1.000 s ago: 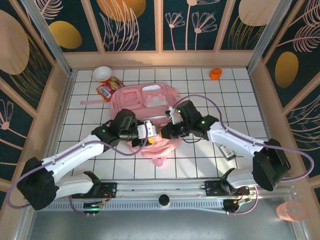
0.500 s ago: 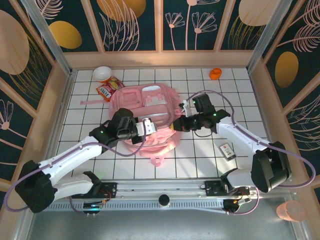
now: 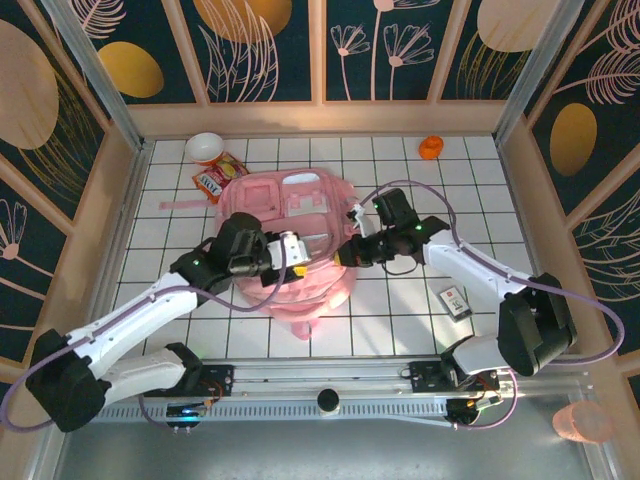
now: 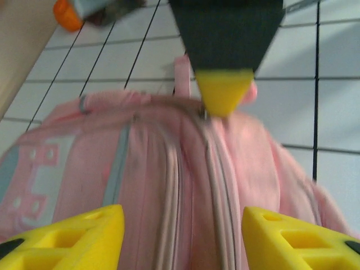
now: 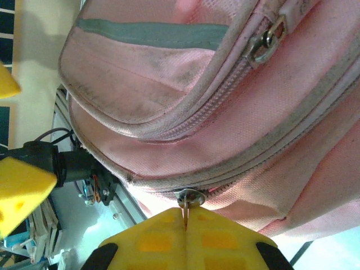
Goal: Pack the student bag
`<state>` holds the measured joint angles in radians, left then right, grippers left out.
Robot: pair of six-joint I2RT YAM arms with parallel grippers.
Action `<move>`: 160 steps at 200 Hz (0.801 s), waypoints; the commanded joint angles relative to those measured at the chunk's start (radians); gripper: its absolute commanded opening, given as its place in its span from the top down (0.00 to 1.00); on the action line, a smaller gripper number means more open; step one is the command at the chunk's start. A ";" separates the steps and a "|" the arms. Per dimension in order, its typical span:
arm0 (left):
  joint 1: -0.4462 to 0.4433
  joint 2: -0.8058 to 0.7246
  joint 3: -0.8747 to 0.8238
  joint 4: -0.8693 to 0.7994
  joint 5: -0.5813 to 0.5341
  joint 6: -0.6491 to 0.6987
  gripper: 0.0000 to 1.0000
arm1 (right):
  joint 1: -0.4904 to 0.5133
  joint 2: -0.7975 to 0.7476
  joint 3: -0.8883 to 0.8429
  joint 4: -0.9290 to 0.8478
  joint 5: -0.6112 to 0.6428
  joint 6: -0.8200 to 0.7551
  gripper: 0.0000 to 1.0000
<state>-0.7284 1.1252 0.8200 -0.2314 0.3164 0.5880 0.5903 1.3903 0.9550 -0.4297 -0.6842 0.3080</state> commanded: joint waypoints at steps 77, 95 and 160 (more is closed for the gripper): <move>-0.073 0.203 0.049 0.043 -0.065 0.016 0.53 | 0.051 -0.095 0.036 0.082 0.020 0.093 1.00; -0.074 0.199 0.042 0.040 -0.086 0.018 0.81 | 0.041 -0.094 0.034 0.064 0.030 0.078 1.00; -0.074 0.062 0.003 0.057 -0.048 0.003 1.00 | -0.176 -0.027 -0.003 0.030 0.101 -0.032 1.00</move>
<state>-0.8043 1.2667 0.8433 -0.1337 0.2493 0.5930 0.5201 1.3418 0.9531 -0.3977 -0.6834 0.3412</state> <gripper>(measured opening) 0.044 0.046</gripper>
